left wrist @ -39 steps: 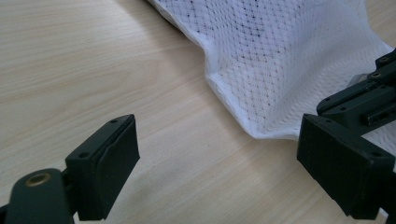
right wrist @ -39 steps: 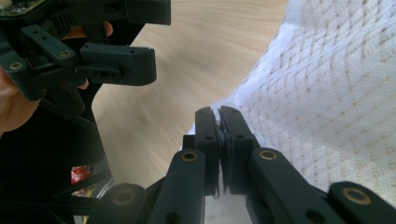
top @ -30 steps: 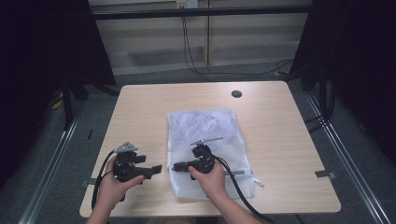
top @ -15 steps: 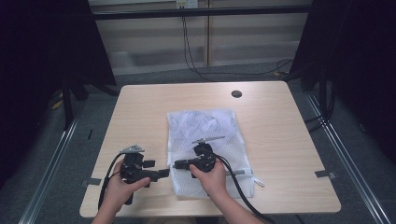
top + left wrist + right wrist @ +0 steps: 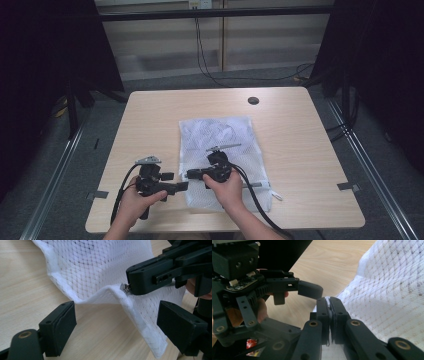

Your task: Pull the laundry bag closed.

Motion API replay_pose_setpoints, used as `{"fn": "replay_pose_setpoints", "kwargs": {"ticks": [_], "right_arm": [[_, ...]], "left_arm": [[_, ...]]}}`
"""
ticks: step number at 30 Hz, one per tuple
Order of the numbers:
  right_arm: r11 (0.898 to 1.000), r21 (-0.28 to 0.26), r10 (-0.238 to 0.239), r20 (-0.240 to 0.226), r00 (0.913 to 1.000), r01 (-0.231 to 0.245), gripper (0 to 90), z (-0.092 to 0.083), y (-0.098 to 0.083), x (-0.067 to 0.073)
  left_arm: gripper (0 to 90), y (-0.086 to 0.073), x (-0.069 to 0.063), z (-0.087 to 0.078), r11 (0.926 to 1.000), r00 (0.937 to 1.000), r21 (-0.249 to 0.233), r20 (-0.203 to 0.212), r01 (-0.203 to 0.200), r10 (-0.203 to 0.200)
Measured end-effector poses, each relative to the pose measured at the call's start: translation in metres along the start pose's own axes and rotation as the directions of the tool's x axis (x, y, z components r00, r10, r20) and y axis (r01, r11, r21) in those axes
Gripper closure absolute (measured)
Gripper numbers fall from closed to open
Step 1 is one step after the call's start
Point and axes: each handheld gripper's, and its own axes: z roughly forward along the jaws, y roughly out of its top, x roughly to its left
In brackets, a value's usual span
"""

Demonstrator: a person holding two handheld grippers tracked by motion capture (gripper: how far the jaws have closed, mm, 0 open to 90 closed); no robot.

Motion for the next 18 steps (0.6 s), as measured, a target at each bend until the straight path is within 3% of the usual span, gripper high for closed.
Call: {"fn": "replay_pose_setpoints", "kwargs": {"ticks": [9, 18], "right_arm": [[1.000, 0.001, -0.005, -0.004, 1.0000, 0.005, 87.1, -0.001, 0.002, 0.001], [1.000, -0.001, -0.002, -0.013, 0.9999, 0.002, 87.1, -0.002, 0.003, 0.002]], "left_arm": [[17.2, -0.001, -0.004, 0.008, 0.9999, 0.9998, 0.010, 0.020, 0.001, -0.001], [28.2, -0.002, -0.008, 0.015, 0.9997, 0.9977, 0.024, 0.068, -0.002, 0.001]]}}
